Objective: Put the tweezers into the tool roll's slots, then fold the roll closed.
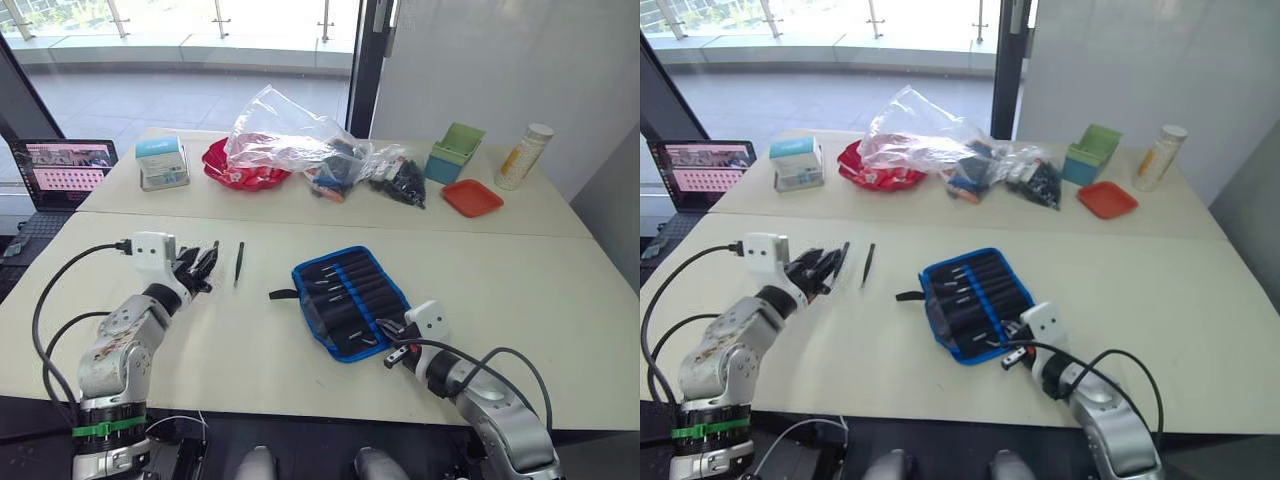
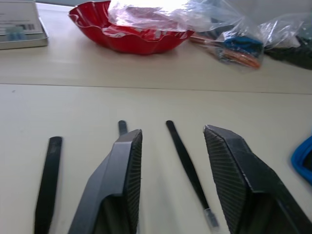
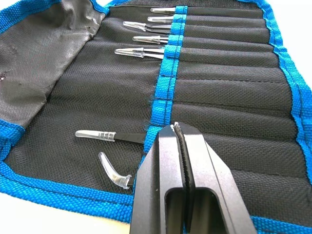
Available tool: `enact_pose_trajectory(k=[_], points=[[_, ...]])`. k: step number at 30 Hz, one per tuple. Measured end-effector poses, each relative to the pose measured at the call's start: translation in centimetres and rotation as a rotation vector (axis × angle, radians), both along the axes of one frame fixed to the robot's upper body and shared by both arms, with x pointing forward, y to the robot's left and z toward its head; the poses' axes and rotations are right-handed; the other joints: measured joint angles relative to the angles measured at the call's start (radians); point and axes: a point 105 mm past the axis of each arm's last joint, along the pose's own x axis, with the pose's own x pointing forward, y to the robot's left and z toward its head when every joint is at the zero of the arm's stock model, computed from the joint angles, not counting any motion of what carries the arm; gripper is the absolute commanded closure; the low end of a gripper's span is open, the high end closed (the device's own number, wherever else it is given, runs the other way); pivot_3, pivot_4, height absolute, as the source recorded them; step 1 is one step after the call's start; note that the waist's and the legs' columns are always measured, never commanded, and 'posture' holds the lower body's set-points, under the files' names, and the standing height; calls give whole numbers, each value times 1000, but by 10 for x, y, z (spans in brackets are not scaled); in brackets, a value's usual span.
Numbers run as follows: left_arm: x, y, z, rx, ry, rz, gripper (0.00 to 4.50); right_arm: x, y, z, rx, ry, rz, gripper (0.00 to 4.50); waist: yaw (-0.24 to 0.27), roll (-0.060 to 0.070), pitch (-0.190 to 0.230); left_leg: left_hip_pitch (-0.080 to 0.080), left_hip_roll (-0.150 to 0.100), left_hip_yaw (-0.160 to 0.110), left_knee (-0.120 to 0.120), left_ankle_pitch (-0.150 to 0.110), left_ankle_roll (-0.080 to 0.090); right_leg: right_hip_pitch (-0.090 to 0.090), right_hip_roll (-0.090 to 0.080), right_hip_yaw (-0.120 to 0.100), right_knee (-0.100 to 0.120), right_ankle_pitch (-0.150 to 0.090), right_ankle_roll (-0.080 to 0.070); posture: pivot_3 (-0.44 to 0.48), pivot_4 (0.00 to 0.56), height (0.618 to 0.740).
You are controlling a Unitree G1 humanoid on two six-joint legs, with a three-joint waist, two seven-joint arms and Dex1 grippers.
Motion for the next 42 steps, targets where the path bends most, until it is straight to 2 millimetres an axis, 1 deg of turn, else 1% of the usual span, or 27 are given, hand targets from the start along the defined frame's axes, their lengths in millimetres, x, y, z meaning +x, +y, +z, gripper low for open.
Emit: enact_pose_trajectory(k=[1, 2, 3, 7, 9, 12, 15, 18, 21, 30, 35, 38, 42], points=[[-11, 8, -5, 12, 21, 29, 977, 0, 0, 0, -1, 0, 3, 4500, -3, 0, 0, 0, 0, 0, -1, 0, 0, 0, 0, 0, 0, 0, 0, 0, 150, 717], [-19, 13, -9, 16, 36, 49, 977, -1, 0, 0, -4, 1, 4, 4500, -2, 0, 0, 1, 0, 0, -3, 0, 0, 0, -1, 0, 0, 0, 0, 0, 150, 717], [-32, 19, -15, 19, 60, 73, 977, -1, -1, 0, -8, 0, 7, 4500, -2, 0, 0, 1, 0, 0, -3, 0, 0, 0, -1, 0, 0, 0, 0, 0, 150, 717], [-58, 29, -21, 38, 107, 129, 977, 1, -3, 0, -18, 0, 5, 4500, 6, -2, 1, 1, 0, -1, -3, 1, -1, 0, -1, 0, 0, 0, -1, 0, 150, 717], [-66, 32, -24, 37, 131, 147, 977, 2, -3, 0, -18, 2, 7, 4500, 7, -2, 1, 2, 0, -1, -3, 1, -2, 0, -1, 0, -1, 0, -1, 0, 150, 717], [-69, 33, -29, 32, 163, 156, 977, 3, -1, 0, -18, 3, 16, 4500, 5, -3, 1, 2, 0, -1, -3, 2, -2, 0, 0, 0, -1, 0, -1, 0, 150, 717], [-66, 33, -30, 28, 173, 163, 977, 3, 1, 0, -17, 4, 29, 4500, 2, -3, 1, 2, 0, 0, -3, 2, -2, 0, 0, 0, -1, 0, -1, 0, 150, 717], [-60, 32, -33, 26, 200, 166, 977, 4, 1, 0, -16, 3, 32, 4500, 1, -3, 1, 3, 0, 0, -4, 2, -2, 0, 0, 0, 0, 0, -1, 0, 150, 717], [-48, 33, -46, 39, 279, 166, 977, 4, 1, 0, -15, 3, 30, 4500, 1, -3, 1, 3, 0, 0, -4, 2, -2, 0, 1, 0, 0, 0, -1, 0, 150, 717], [-8, 40, -48, 36, 266, 155, 977, 4, -1, -1, -13, 5, 9, 4500, 6, 1, 0, 6, 0, 0, -5, 3, -3, 1, 0, 0, 0, 0, -1, 0, 150, 717], [5, 36, -50, 48, 258, 121, 977, 3, -1, -1, -13, 6, 2, 4500, 8, 3, -2, 6, 0, 0, -5, 3, -3, 2, 0, 0, 0, 0, -1, 0, 150, 717], [11, 34, -51, 53, 260, 109, 1771, 3, -2, -1, -13, 9, 0, 4500, 13, 4, -2, 6, -1, 0, -5, 3, -3, 2, 0, 0, 0, 0, -1, 0, 150, 717], [15, 34, -51, 57, 261, 119, 3099, 2, -4, -1, -15, 11, -10, 4500, 24, 5, -2, 6, -2, 0, -5, 3, -3, 2, -1, 1, 0, 0, -1, 0, 150, 717]])
